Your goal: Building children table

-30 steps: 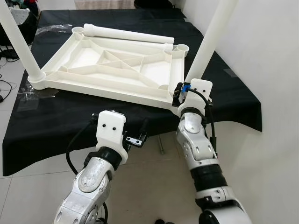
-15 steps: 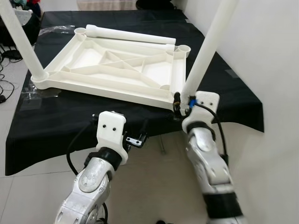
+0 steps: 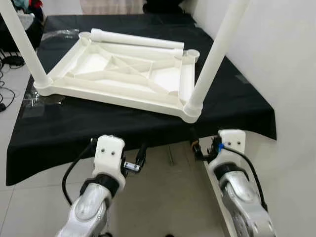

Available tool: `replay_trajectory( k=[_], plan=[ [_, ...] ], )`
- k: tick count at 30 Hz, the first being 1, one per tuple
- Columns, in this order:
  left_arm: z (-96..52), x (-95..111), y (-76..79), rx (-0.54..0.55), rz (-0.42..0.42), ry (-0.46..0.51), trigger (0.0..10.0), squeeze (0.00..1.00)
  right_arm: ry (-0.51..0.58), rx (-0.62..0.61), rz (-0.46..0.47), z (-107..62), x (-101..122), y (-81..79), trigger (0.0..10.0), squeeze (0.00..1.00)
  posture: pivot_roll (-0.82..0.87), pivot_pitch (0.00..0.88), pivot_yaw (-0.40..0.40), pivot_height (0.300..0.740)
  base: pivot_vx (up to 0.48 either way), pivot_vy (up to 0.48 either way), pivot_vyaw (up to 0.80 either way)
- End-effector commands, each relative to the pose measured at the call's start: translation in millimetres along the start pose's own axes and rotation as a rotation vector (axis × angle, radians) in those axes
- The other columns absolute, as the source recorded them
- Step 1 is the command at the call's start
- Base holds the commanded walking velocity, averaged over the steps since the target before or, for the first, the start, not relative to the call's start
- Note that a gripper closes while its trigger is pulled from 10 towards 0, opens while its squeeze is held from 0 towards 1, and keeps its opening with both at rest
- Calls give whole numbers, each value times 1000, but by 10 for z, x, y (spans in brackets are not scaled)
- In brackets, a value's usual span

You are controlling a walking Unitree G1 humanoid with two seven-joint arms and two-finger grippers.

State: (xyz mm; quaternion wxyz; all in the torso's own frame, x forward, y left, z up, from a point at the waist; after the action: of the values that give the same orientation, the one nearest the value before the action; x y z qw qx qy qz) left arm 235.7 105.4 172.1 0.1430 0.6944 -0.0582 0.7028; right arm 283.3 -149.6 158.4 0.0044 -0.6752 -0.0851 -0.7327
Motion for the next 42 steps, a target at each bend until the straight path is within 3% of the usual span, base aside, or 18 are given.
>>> replay_trajectory(
  k=[1,7,15,20,24,29,37,42],
  plan=[
    [-57,-83,-5,6,3,-32,10000,0,5,25,10,-69,22,-9,10000,0,72,172,-98,740,0,0,0],
    [-139,-173,14,1,-5,-63,10000,0,16,78,-6,-147,35,-60,10000,0,74,171,-95,740,0,-43,0],
    [-137,-207,31,-8,-5,-72,10000,0,6,82,-26,-142,11,-58,10000,0,74,168,-97,740,67,-344,0],
    [-141,-219,29,5,-31,-79,10000,0,-14,10,-20,-98,3,40,10000,0,77,168,-101,740,254,-404,0],
    [-120,-200,30,14,-50,-70,10000,0,-16,-122,-74,-4,23,295,10000,0,78,162,-101,740,261,-381,0],
    [-121,-209,-2,33,-61,-68,10000,0,-9,-128,-70,49,49,344,10000,0,77,160,-103,740,180,-178,0],
    [-115,-204,-42,55,-61,-58,10000,0,12,-62,-53,87,78,248,10000,0,81,163,-106,740,0,0,0],
    [-111,-159,-21,46,-47,-42,10000,0,17,-53,-42,113,81,209,10000,0,85,171,-107,740,0,0,778]
  ],
)
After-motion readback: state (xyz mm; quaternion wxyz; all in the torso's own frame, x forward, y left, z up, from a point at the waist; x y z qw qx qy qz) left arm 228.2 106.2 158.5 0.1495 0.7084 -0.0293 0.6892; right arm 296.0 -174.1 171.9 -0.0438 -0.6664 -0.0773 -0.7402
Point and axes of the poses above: a point about 5 cm out from each wrist's last joint towards the gripper, its own z axis pointing out of the wrist towards the gripper, its own x axis along the axis of the wrist's last joint, y = z × x, the point moved 2 cm from there along z, pointing out of the wrist towards the gripper, and after that the axes turned 7 degrees about -z, right-handed, at the moved point
